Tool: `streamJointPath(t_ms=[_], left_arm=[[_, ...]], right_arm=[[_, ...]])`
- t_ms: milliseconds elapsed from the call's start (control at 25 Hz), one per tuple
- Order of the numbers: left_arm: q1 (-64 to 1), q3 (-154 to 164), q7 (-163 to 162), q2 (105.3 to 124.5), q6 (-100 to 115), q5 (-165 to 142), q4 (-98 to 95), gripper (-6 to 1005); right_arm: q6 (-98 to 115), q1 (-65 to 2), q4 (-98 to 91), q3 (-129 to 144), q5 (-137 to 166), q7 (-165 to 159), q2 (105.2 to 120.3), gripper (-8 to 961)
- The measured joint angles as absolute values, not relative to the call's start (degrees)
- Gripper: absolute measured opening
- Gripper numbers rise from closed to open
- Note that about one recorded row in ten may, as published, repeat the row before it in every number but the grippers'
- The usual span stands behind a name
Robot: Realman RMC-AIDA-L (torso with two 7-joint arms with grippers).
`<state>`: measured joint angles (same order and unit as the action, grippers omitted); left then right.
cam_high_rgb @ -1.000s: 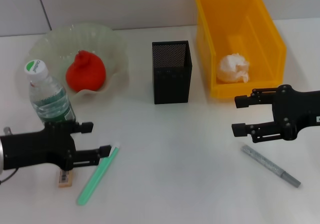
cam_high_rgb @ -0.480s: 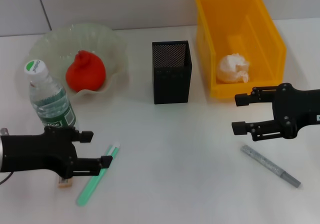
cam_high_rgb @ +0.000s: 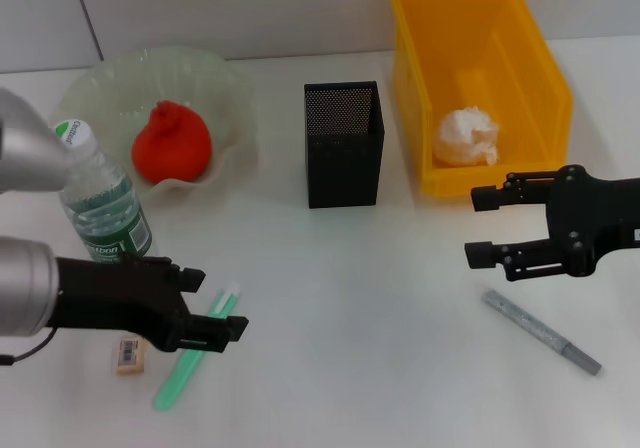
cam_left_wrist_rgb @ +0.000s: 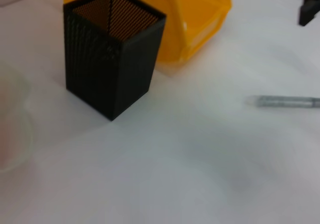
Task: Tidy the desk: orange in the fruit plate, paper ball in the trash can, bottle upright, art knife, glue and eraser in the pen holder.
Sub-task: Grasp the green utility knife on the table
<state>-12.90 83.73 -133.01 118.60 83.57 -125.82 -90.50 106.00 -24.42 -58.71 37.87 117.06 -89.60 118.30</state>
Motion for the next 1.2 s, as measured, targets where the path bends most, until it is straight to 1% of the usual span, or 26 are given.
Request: streamJointPath(t_ms=[80,160,240,320,440,880,1200], left_arm=[[-12.9,83.7,-133.0,118.60,83.6,-125.8,-90.5,801],[-15.7,85.6,-139.0,118.63,83.5,-130.0,-90.6,801],[-16.4,86.0,-140.3,118.65,83.6,-130.8,-90.6,801],[-18.9,87.5,-146.5,118.67,83.9,-134.9,-90.7,801],[-20.1,87.9,-149.3,118.67,83.9,-135.9,-90.7,801],[-21.1,88.3,-152.7,118.64,83.3,-138.8,-89.8,801],[-22.1,89.5,-154.3,118.65,83.9,-140.1,-89.8,801]], right_arm=[[106.0,-24.3,-58.7,37.6,117.0,-89.5,118.29,765],[106.1,-24.3,-58.7,37.4,117.0,-89.5,118.30,765],[106.2,-24.3,-58.7,37.3,117.0,-89.5,118.30,765],[106.2,-24.2,-58.7,37.2,117.0,-89.5,118.30,765],[106.2,-24.3,-58.7,37.2,116.9,-89.3,118.30,765],[106.4,-24.7,-59.1,37.3,116.1,-88.8,118.78,763],[106.4,-24.8,-59.3,37.3,116.1,-88.8,118.85,764]])
